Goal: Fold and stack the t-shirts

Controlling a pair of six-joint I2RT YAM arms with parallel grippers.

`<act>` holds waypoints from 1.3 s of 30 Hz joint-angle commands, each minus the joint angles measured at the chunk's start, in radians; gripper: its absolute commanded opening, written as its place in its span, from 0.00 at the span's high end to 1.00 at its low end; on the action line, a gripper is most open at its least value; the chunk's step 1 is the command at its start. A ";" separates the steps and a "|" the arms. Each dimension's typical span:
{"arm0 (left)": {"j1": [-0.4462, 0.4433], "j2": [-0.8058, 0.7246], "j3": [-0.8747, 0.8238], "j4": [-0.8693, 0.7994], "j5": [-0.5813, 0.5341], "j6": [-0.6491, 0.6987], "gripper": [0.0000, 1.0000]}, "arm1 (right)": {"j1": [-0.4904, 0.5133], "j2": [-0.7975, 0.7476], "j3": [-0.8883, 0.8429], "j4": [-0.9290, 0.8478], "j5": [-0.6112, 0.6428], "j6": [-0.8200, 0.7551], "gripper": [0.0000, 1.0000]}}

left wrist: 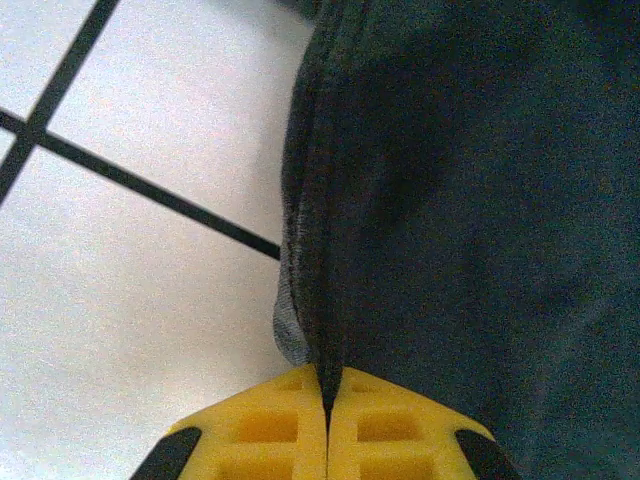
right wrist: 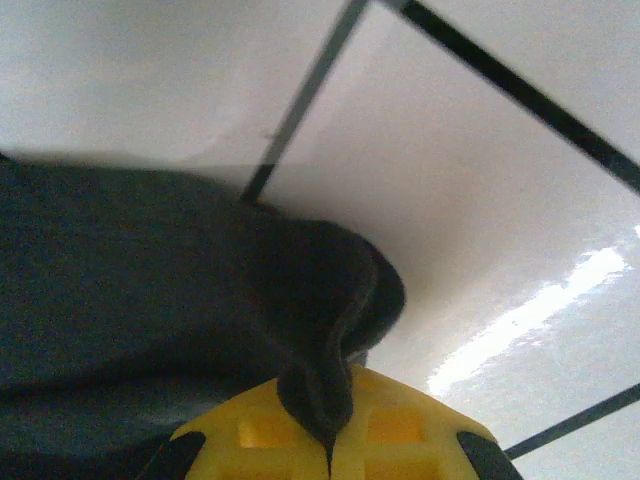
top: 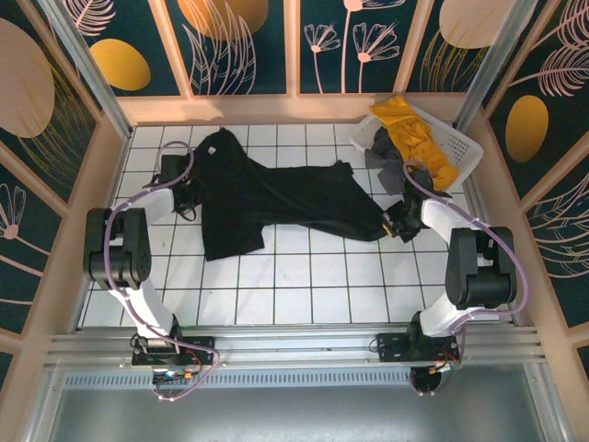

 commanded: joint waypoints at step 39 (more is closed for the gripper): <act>0.069 -0.299 0.865 -0.411 -0.391 -0.256 1.00 | 0.135 -0.010 0.838 0.290 -0.117 -0.180 1.00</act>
